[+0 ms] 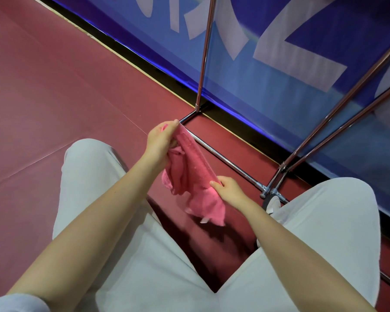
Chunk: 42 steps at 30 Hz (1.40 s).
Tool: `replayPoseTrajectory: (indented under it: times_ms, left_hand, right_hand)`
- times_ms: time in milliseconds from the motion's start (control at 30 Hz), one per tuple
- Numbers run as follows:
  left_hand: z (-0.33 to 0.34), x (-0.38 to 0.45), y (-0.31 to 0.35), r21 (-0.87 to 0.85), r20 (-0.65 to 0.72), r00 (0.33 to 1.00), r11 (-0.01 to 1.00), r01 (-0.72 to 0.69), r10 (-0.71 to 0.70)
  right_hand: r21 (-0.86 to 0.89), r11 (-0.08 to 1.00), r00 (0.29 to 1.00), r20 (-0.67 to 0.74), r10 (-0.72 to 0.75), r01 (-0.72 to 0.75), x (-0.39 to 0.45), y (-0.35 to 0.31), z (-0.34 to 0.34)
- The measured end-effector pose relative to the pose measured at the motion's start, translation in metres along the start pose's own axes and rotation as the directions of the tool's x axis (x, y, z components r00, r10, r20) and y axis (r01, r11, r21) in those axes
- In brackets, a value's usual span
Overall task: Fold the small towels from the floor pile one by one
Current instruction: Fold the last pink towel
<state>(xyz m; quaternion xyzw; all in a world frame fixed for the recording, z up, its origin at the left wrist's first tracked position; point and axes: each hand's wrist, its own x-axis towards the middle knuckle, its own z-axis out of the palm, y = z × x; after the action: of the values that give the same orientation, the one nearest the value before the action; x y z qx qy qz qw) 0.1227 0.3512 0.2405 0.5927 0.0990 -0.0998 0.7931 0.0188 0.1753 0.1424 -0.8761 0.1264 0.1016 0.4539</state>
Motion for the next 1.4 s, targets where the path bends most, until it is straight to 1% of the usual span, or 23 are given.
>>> replayPoseTrajectory:
  times_ms: [100,200,233,333,400,500,600,667,733,800,833,867,900,1000,1033,1100,1200,1267,1300,1333,1367,1400]
  left_hand:
    - [-0.005,0.001,0.007,-0.075,-0.032,0.999,0.997,-0.017,0.015]
    - [-0.012,0.004,0.011,-0.132,-0.12,0.993,0.991,-0.009,-0.007]
    - [-0.016,0.006,0.012,-0.143,-0.156,0.988,0.99,-0.001,-0.022]
    - [-0.029,0.013,0.015,-0.208,-0.256,0.963,0.978,0.034,-0.088]
    - [-0.037,0.018,0.016,-0.267,-0.313,0.941,0.963,0.039,-0.125]
    - [-0.045,0.026,0.014,-0.26,-0.357,0.92,0.963,0.068,-0.162]
    - [-0.046,0.03,0.008,-0.15,-0.335,0.929,0.982,0.113,-0.158]
    - [-0.046,0.034,0.003,-0.035,-0.33,0.935,0.992,0.122,-0.127]
    - [-0.045,0.035,0.001,0.098,-0.332,0.94,0.989,0.113,-0.074]
    - [-0.044,0.035,-0.003,0.26,-0.322,0.947,0.962,0.087,0.002]
    - [-0.041,0.033,-0.004,0.325,-0.307,0.95,0.944,0.056,0.05]
    - [-0.038,0.031,-0.005,0.381,-0.286,0.951,0.925,0.001,0.117]
    - [-0.034,0.027,-0.004,0.42,-0.262,0.947,0.905,-0.062,0.187]
    - [-0.026,0.022,-0.002,0.455,-0.196,0.91,0.856,-0.246,0.366]
    - [-0.025,0.019,-0.001,0.46,-0.178,0.899,0.841,-0.284,0.4]
    - [-0.025,0.018,-0.003,0.522,-0.123,0.866,0.774,-0.358,0.484]
    - [-0.023,0.012,-0.004,0.694,0.026,0.798,0.563,-0.448,0.602]
    - [-0.022,0.008,-0.002,0.766,0.086,0.783,0.461,-0.448,0.617]
    - [-0.022,0.007,-0.002,0.795,0.088,0.807,0.446,-0.41,0.584]
    - [-0.022,0.009,-0.003,0.82,0.081,0.833,0.438,-0.368,0.547]
    - [-0.021,0.01,-0.004,0.825,0.057,0.877,0.472,-0.311,0.477]
    - [-0.02,0.013,-0.005,0.801,0.024,0.918,0.543,-0.254,0.395]
  right_hand:
    - [0.036,0.999,1.0,-0.008,0.029,-0.029,-0.002,0.004,-0.001]
    - [0.006,0.998,0.997,-0.051,0.057,-0.057,0.001,0.008,0.0]
    - [0.003,0.997,0.996,-0.056,0.076,-0.076,0.001,0.01,0.0]
    - [0.064,0.987,0.988,-0.03,0.152,-0.15,-0.001,0.019,0.0]
    - [0.041,0.985,0.985,-0.03,0.171,-0.17,-0.003,0.021,-0.001]
    - [0.063,0.982,0.983,-0.034,0.182,-0.18,-0.003,0.018,-0.001]
    - [0.152,0.968,0.977,-0.049,0.209,-0.199,-0.001,0.004,-0.006]
    - [0.214,0.961,0.978,-0.075,0.193,-0.173,0.0,-0.01,-0.01]
    - [0.243,0.964,0.984,-0.11,0.139,-0.109,-0.004,-0.027,-0.016]
    - [0.27,0.963,0.985,-0.163,0.055,-0.009,-0.01,-0.041,-0.021]
    - [0.306,0.951,0.98,-0.196,0.025,0.036,-0.014,-0.046,-0.022]
    - [0.352,0.933,0.973,-0.231,0.013,0.071,-0.017,-0.051,-0.023]
    - [0.361,0.927,0.962,-0.273,0.002,0.101,-0.019,-0.054,-0.025]
    - [0.222,0.964,0.917,-0.397,-0.047,0.145,-0.02,-0.056,-0.031]
    - [0.22,0.965,0.91,-0.413,-0.042,0.144,-0.021,-0.057,-0.034]
    - [0.304,0.945,0.918,-0.395,0.005,0.125,-0.022,-0.058,-0.038]
    - [0.414,0.895,0.925,-0.38,0.006,0.165,-0.023,-0.059,-0.039]
    - [0.471,0.869,0.93,-0.367,0.034,0.154,-0.023,-0.061,-0.04]
    - [0.517,0.844,0.939,-0.341,0.049,0.144,-0.024,-0.061,-0.041]
    - [0.597,0.792,0.956,-0.286,0.061,0.129,-0.025,-0.062,-0.041]
    - [0.692,0.713,0.976,-0.212,0.055,0.11,-0.026,-0.064,-0.042]
    - [0.763,0.64,0.989,-0.144,0.032,0.09,-0.027,-0.066,-0.042]
